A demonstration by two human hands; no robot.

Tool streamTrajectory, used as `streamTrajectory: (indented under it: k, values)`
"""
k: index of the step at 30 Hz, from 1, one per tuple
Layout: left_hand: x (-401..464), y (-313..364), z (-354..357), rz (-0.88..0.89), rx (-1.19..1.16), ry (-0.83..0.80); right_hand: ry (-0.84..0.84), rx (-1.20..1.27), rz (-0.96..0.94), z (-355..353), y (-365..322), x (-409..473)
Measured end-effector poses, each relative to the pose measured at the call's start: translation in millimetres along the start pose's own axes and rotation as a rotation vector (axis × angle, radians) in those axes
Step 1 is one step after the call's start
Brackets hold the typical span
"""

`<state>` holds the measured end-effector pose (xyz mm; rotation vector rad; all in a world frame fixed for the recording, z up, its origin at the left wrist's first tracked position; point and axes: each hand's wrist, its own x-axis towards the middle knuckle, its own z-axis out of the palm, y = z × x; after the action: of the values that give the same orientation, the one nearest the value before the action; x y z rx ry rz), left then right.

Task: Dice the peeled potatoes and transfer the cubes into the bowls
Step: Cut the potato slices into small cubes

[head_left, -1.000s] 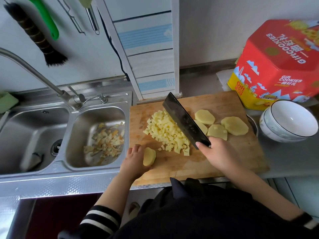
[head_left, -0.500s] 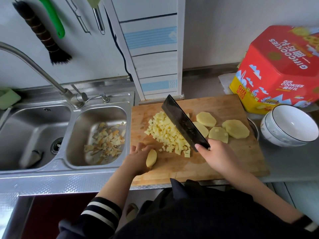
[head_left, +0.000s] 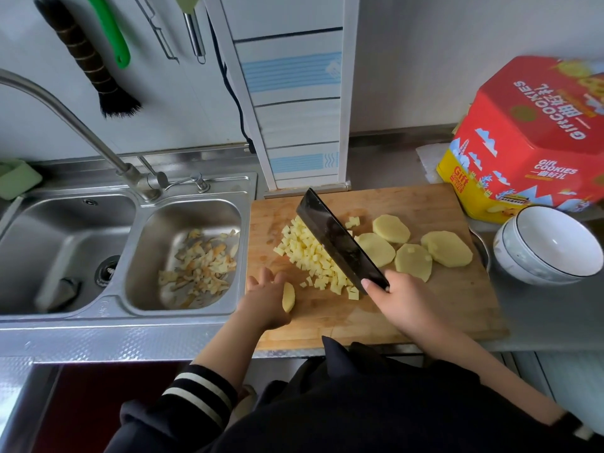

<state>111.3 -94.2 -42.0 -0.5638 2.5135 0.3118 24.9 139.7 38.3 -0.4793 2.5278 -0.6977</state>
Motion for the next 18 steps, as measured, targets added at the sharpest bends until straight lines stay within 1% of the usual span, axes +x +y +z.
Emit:
streamTrajectory:
  k: [7,12,18]
  values:
    - [-10,-13,5,-0.034,-0.056,0.008,-0.069,-0.024,-0.009,9,-5,5]
    - [-19,-19,11,-0.008,-0.039,0.011,-0.21,-0.141,0.0,20,-15,13]
    - [-24,-20,13,-0.046,-0.064,0.057,-0.366,-0.195,0.022,37,-26,21]
